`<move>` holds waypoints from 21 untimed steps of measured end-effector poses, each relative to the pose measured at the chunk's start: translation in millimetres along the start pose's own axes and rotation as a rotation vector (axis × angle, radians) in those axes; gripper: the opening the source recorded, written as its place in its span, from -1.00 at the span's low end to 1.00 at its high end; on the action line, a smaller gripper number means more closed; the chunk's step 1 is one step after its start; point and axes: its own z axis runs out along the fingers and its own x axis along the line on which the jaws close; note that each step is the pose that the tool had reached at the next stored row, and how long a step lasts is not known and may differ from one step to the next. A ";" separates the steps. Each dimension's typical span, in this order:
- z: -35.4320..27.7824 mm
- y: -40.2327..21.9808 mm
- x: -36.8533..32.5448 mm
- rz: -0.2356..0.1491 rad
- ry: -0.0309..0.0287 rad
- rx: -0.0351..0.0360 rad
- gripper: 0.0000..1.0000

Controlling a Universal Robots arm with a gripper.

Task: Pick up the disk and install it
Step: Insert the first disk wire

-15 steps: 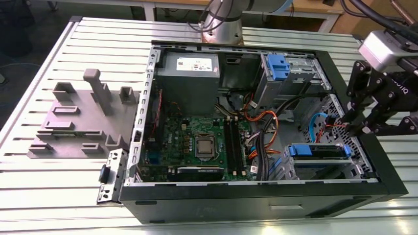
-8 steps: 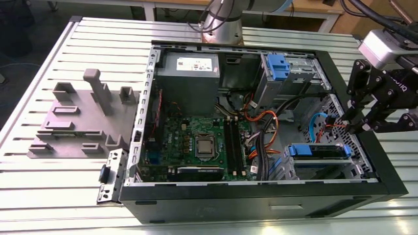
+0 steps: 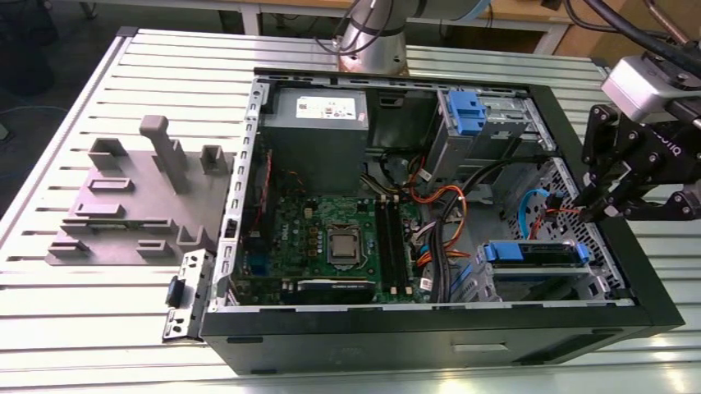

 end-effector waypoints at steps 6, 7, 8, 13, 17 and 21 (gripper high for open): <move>1.3 -2.5 -2.3 -0.012 -0.0001 0.0001 -0.45; 1.6 -3.1 -3.2 -0.012 0.0002 0.0001 -0.45; 1.8 -3.6 -4.3 -0.012 0.0015 -0.0001 -0.45; 3.7 -4.6 -8.6 -0.017 0.0236 -0.0037 -0.45; 5.1 -5.1 -9.2 -0.024 0.0531 -0.0085 -0.45; 6.1 -5.6 -10.7 -0.035 0.0564 -0.0088 -0.45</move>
